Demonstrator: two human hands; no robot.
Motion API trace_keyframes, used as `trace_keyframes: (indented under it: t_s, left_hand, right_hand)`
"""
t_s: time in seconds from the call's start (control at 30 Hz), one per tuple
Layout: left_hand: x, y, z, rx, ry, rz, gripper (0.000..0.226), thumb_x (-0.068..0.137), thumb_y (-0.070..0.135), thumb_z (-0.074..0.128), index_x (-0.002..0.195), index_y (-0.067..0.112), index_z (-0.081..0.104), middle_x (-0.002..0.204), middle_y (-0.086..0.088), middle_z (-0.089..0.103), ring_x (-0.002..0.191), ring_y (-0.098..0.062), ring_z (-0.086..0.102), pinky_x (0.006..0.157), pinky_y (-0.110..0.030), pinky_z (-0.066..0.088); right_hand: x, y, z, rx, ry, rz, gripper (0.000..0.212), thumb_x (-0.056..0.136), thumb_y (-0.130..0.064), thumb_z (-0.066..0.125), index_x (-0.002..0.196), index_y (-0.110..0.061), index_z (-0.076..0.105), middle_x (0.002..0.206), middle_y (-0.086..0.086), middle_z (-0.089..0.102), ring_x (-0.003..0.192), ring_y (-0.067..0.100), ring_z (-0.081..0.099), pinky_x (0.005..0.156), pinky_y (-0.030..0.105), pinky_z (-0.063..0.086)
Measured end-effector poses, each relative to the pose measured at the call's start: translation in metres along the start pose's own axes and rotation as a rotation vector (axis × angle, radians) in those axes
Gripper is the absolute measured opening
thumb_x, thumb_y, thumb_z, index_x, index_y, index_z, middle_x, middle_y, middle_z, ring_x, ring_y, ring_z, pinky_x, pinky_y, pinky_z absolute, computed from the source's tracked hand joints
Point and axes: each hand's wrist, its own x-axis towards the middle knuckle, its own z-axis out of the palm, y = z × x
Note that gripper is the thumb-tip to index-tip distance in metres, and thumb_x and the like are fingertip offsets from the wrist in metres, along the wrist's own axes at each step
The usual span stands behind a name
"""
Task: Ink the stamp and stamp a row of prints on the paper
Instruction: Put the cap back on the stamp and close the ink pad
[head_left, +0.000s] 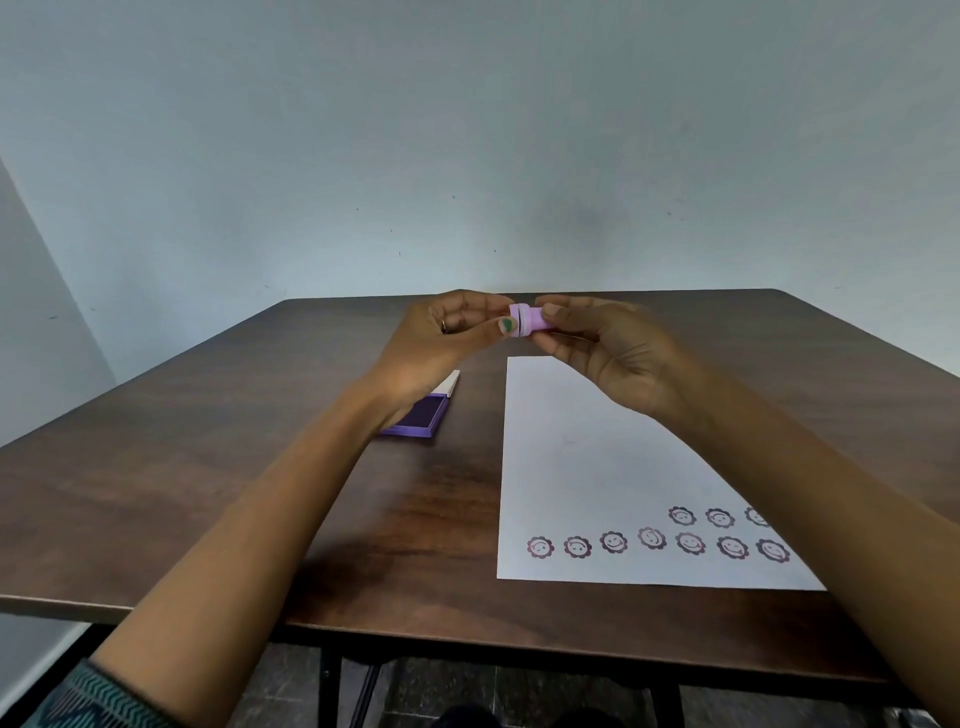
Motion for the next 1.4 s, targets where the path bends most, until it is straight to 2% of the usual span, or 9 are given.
trace_keyframes:
  t_s: [0.2,0.43,0.7,0.83,0.97,1.07,1.13,1.27,1.4]
  left_hand:
    - [-0.001,0.0,0.001,-0.026,0.01,0.008,0.018,0.082,0.01,0.069,0.099,0.016,0.07,0.087,0.011,0.076,0.088,-0.003,0.069,0.075,-0.01,0.048]
    - [-0.003,0.001,0.004,-0.065,0.039,0.029,0.017,0.079,0.008,0.071,0.094,0.015,0.071,0.084,0.011,0.076,0.085,-0.003,0.07,0.074,-0.009,0.048]
    - [-0.005,0.001,0.008,-0.099,0.059,0.066,0.027,0.078,0.003,0.071,0.105,-0.004,0.068,0.103,-0.017,0.072,0.098,-0.019,0.069,0.086,-0.022,0.052]
    - [-0.006,0.001,0.008,-0.112,0.041,0.079,0.023,0.079,0.003,0.07,0.102,0.003,0.07,0.097,-0.004,0.074,0.094,-0.011,0.07,0.081,-0.015,0.05]
    - [-0.005,-0.001,0.007,-0.108,0.049,0.053,0.024,0.079,0.005,0.071,0.103,0.001,0.07,0.097,-0.006,0.074,0.097,-0.014,0.07,0.083,-0.017,0.051]
    - [-0.004,-0.001,0.006,-0.095,0.045,0.046,0.019,0.078,0.006,0.072,0.098,0.007,0.072,0.093,0.0,0.075,0.094,-0.012,0.07,0.08,-0.015,0.05]
    - [-0.004,-0.001,0.004,-0.076,0.042,0.027,0.018,0.078,0.008,0.073,0.095,0.011,0.073,0.089,0.004,0.076,0.091,-0.009,0.071,0.077,-0.013,0.05]
    - [-0.001,-0.002,0.001,0.023,0.013,-0.023,0.027,0.077,0.007,0.074,0.104,0.01,0.07,0.098,-0.007,0.074,0.089,-0.008,0.07,0.076,-0.013,0.05]
    - [-0.001,-0.002,-0.012,0.106,0.007,-0.06,0.029,0.081,0.016,0.071,0.11,0.013,0.068,0.105,-0.005,0.072,0.096,-0.008,0.067,0.079,-0.009,0.049]
  right_hand:
    - [-0.001,0.001,0.001,-0.011,0.0,-0.012,0.009,0.081,0.009,0.059,0.081,0.001,0.064,0.084,0.014,0.067,0.07,0.021,0.069,0.063,0.022,0.06]
    - [-0.004,0.002,0.002,-0.045,-0.007,-0.049,0.011,0.081,0.008,0.059,0.081,-0.001,0.065,0.083,0.012,0.068,0.062,0.015,0.071,0.066,0.021,0.06]
    - [-0.004,0.003,0.0,-0.068,-0.018,-0.055,0.01,0.081,0.007,0.06,0.086,0.0,0.066,0.086,0.012,0.068,0.066,0.015,0.071,0.065,0.02,0.059]
    - [-0.003,0.003,0.0,-0.103,-0.027,-0.093,0.011,0.08,0.007,0.062,0.087,0.001,0.067,0.087,0.012,0.069,0.064,0.014,0.072,0.064,0.019,0.059]
    - [-0.003,0.003,-0.001,-0.146,-0.03,-0.109,0.013,0.08,0.006,0.062,0.092,0.004,0.066,0.089,0.013,0.068,0.075,0.019,0.07,0.069,0.02,0.059]
    - [-0.003,0.003,-0.001,-0.167,-0.036,-0.113,0.01,0.08,0.005,0.063,0.088,0.0,0.067,0.089,0.012,0.069,0.075,0.019,0.07,0.067,0.019,0.059]
    - [-0.004,0.002,-0.001,-0.21,-0.032,-0.125,0.009,0.08,0.004,0.064,0.086,-0.002,0.067,0.09,0.013,0.069,0.075,0.019,0.07,0.069,0.02,0.059]
    - [-0.004,0.003,0.001,-0.38,0.045,-0.189,0.023,0.073,-0.002,0.073,0.095,-0.003,0.066,0.1,0.022,0.069,0.087,0.031,0.07,0.081,0.032,0.059]
    - [-0.006,0.006,0.01,-0.608,0.114,-0.348,0.026,0.068,-0.006,0.079,0.09,-0.003,0.066,0.092,0.02,0.072,0.082,0.028,0.071,0.079,0.034,0.059]
